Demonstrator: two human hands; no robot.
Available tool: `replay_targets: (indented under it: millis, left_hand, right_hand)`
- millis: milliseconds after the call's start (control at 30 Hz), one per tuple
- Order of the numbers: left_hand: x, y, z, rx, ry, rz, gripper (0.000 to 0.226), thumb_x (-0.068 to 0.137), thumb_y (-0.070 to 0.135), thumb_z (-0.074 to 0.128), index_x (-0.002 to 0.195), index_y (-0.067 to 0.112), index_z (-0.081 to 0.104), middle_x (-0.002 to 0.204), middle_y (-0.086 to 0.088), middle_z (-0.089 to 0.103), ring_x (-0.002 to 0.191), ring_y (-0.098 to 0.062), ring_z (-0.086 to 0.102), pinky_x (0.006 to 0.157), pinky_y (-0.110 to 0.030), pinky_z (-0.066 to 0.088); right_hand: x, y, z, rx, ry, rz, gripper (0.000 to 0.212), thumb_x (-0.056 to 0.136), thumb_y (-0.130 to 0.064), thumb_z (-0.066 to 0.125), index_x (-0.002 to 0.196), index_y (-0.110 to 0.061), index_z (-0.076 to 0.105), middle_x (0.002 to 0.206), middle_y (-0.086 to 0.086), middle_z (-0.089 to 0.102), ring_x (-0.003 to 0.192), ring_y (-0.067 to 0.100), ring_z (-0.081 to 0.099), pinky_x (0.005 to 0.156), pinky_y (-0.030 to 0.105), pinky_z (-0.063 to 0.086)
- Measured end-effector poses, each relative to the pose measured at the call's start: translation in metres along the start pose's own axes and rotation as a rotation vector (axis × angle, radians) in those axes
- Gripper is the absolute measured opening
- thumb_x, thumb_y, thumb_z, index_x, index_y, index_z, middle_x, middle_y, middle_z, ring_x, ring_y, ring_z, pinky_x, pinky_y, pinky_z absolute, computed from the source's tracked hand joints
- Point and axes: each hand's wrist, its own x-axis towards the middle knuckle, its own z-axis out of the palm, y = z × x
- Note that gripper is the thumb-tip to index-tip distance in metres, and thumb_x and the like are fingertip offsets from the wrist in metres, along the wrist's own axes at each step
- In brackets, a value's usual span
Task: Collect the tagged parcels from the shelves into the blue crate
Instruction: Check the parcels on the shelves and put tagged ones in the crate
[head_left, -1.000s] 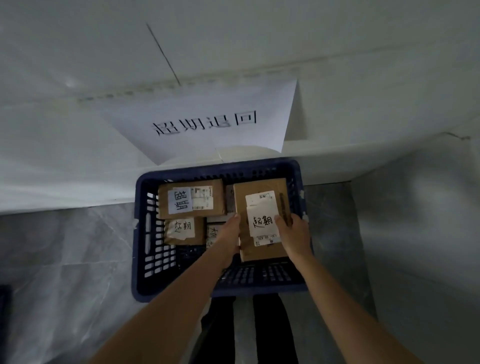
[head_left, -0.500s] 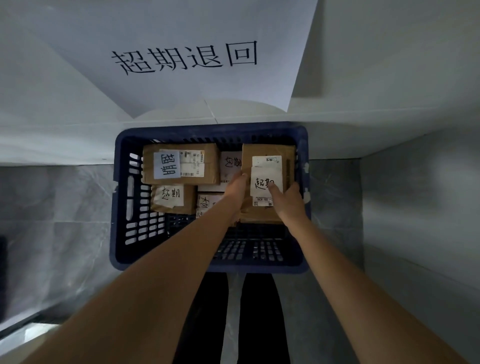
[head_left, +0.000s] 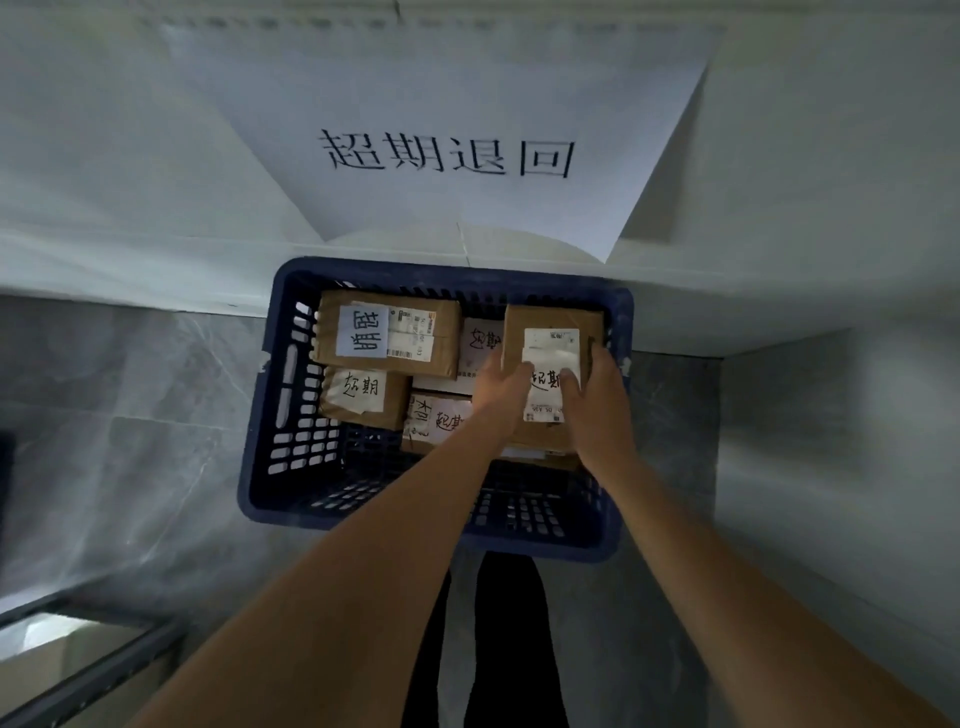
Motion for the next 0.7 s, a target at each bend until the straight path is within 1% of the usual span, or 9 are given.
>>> replay_targets:
  millis: [67, 100, 167, 200, 267, 367, 467, 533, 700]
  left_hand:
    - [-0.020, 0.008, -0.018, 0.168, -0.009, 0.066, 0.063, 0.096, 0.032, 0.048, 0.152, 0.028, 0.018, 0.144, 0.010, 0.036, 0.121, -0.014, 0.046, 0.102, -0.032, 0.037]
    - [-0.031, 0.012, -0.031, 0.323, 0.001, 0.119, 0.067, 0.095, 0.035, 0.048, 0.153, 0.029, 0.014, 0.154, 0.005, 0.029, 0.135, -0.019, 0.037, 0.111, -0.040, 0.031]
    - [-0.058, 0.020, -0.061, 0.564, 0.071, 0.197, 0.067, 0.095, 0.036, 0.045, 0.153, 0.028, 0.011, 0.159, 0.003, 0.018, 0.145, -0.022, 0.021, 0.117, -0.050, 0.018]
    - [-0.073, 0.024, -0.077, 0.608, 0.107, 0.216, 0.066, 0.096, 0.037, 0.043, 0.153, 0.028, 0.011, 0.159, 0.002, 0.017, 0.146, -0.022, 0.019, 0.117, -0.050, 0.016]
    - [-0.107, 0.038, -0.111, 0.586, 0.213, 0.208, 0.064, 0.096, 0.038, 0.042, 0.152, 0.025, 0.014, 0.159, 0.001, 0.020, 0.145, -0.022, 0.019, 0.116, -0.049, 0.019]
    - [-0.155, 0.066, -0.163, 0.530, 0.400, 0.261, 0.062, 0.095, 0.036, 0.044, 0.151, 0.019, 0.021, 0.157, -0.003, 0.026, 0.145, -0.023, 0.022, 0.115, -0.048, 0.024]
    - [-0.204, 0.097, -0.224, 0.577, 0.589, 0.364, 0.058, 0.099, 0.031, 0.040, 0.152, 0.018, 0.019, 0.159, -0.003, 0.021, 0.147, -0.023, 0.015, 0.118, -0.048, 0.017]
    - [-0.238, 0.110, -0.272, 0.658, 0.733, 0.416, 0.058, 0.100, 0.034, 0.038, 0.153, 0.020, 0.016, 0.160, -0.002, 0.016, 0.148, -0.024, 0.009, 0.120, -0.047, 0.012]
    - [-0.327, 0.091, -0.387, 0.801, 1.078, 0.421, 0.063, 0.098, 0.037, 0.039, 0.153, 0.023, 0.011, 0.162, -0.001, 0.010, 0.149, -0.023, 0.001, 0.120, -0.046, 0.005]
  right_hand:
    - [-0.006, -0.021, -0.014, -0.079, -0.022, -0.074, 0.048, 0.094, -0.046, 0.036, 0.133, -0.019, 0.041, 0.124, 0.006, 0.056, 0.105, 0.021, 0.061, 0.081, 0.043, 0.058]
    - [-0.010, -0.036, -0.021, -0.126, -0.038, -0.124, 0.051, 0.094, -0.048, 0.034, 0.135, -0.019, 0.041, 0.127, 0.008, 0.055, 0.108, 0.023, 0.060, 0.086, 0.045, 0.055]
    - [-0.024, -0.076, -0.034, -0.261, -0.098, -0.266, 0.050, 0.100, -0.038, 0.039, 0.143, -0.012, 0.042, 0.142, 0.012, 0.048, 0.127, 0.029, 0.049, 0.103, 0.045, 0.044]
    - [-0.035, -0.101, -0.040, -0.331, -0.139, -0.346, 0.049, 0.102, -0.031, 0.041, 0.146, -0.008, 0.040, 0.150, 0.013, 0.040, 0.137, 0.028, 0.039, 0.111, 0.041, 0.036]
    - [-0.061, -0.153, -0.045, -0.424, -0.194, -0.521, 0.048, 0.103, -0.026, 0.041, 0.148, -0.006, 0.037, 0.156, 0.011, 0.030, 0.146, 0.024, 0.027, 0.117, 0.037, 0.026]
    - [-0.105, -0.237, -0.042, -0.445, -0.198, -0.738, 0.048, 0.104, -0.025, 0.038, 0.148, -0.007, 0.036, 0.157, 0.011, 0.030, 0.147, 0.025, 0.024, 0.120, 0.039, 0.020]
    - [-0.145, -0.321, -0.036, -0.417, -0.197, -0.833, 0.050, 0.106, -0.028, 0.031, 0.152, -0.011, 0.027, 0.160, 0.007, 0.021, 0.149, 0.022, 0.015, 0.122, 0.037, 0.013]
    - [-0.172, -0.368, -0.031, -0.424, -0.199, -0.929, 0.051, 0.106, -0.031, 0.027, 0.153, -0.013, 0.023, 0.162, 0.006, 0.018, 0.150, 0.020, 0.011, 0.122, 0.037, 0.010]
    - [-0.251, -0.460, -0.006, -0.482, -0.162, -1.228, 0.054, 0.105, -0.037, 0.025, 0.154, -0.015, 0.021, 0.162, 0.007, 0.016, 0.150, 0.023, 0.011, 0.122, 0.040, 0.011]
